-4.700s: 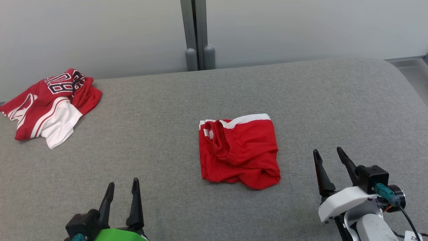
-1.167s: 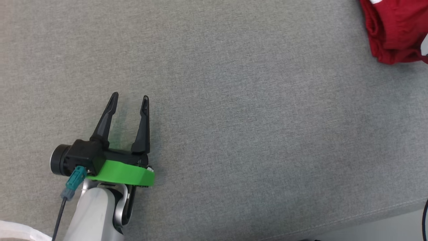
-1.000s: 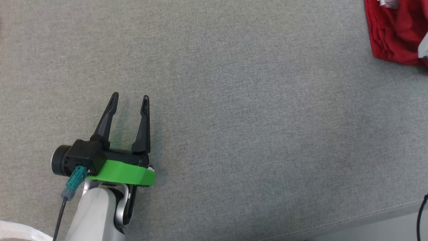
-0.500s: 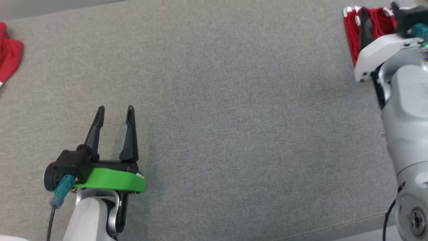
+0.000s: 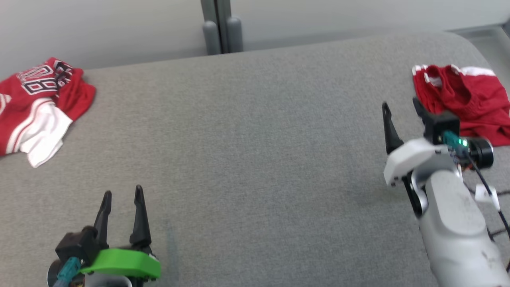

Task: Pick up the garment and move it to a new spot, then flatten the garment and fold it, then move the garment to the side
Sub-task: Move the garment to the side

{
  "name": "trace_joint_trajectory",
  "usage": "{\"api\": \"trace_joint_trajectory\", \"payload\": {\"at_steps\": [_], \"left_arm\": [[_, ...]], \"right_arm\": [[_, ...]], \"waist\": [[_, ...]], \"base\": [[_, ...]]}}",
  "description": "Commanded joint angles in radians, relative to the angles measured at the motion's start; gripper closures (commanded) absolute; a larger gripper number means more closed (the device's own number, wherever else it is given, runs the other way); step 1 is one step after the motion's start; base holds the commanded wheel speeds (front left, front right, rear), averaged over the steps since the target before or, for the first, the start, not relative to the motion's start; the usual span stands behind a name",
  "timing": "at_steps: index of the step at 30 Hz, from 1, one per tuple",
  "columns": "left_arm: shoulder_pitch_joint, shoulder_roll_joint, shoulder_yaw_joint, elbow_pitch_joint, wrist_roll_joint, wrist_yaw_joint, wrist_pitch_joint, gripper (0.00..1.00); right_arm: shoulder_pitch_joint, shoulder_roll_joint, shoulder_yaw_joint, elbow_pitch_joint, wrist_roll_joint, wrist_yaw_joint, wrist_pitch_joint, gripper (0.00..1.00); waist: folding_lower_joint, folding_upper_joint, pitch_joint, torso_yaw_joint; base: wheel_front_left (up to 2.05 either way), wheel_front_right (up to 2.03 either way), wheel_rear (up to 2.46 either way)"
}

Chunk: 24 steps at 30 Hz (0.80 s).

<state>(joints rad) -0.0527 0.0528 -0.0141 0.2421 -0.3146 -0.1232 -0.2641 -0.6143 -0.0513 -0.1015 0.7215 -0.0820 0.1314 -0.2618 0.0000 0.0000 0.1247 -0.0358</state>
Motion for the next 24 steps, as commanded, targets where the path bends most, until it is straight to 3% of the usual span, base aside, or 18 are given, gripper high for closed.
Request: {"api": "trace_joint_trajectory", "payload": {"at_steps": [1,10,16,24], "left_arm": [[0.029,-0.001,0.003,0.004,-0.005,-0.001,0.0,0.0],[0.124,-0.002,-0.021,-0.023,-0.031,0.012,0.0,0.0],[0.154,-0.002,-0.04,-0.033,-0.04,0.025,0.0,0.0],[0.139,-0.002,-0.052,-0.031,-0.036,0.035,0.0,0.0]], "right_arm": [[0.057,-0.003,-0.002,-0.034,0.021,-0.001,-0.004,0.0],[0.345,-0.001,0.093,-0.218,0.216,-0.001,-0.004,0.0],[0.446,-0.001,0.118,-0.282,0.256,-0.001,-0.004,0.0],[0.461,-0.001,0.156,-0.31,0.244,-0.001,-0.004,0.0]], "waist": [[0.0,0.0,-0.073,0.064],[0.0,0.0,-0.116,0.089],[0.0,0.0,-0.126,0.087],[0.0,0.0,-0.127,0.078]], "base": [[0.0,0.0,0.0],[0.0,0.0,0.0],[0.0,0.0,0.0],[0.0,0.0,0.0]]}}
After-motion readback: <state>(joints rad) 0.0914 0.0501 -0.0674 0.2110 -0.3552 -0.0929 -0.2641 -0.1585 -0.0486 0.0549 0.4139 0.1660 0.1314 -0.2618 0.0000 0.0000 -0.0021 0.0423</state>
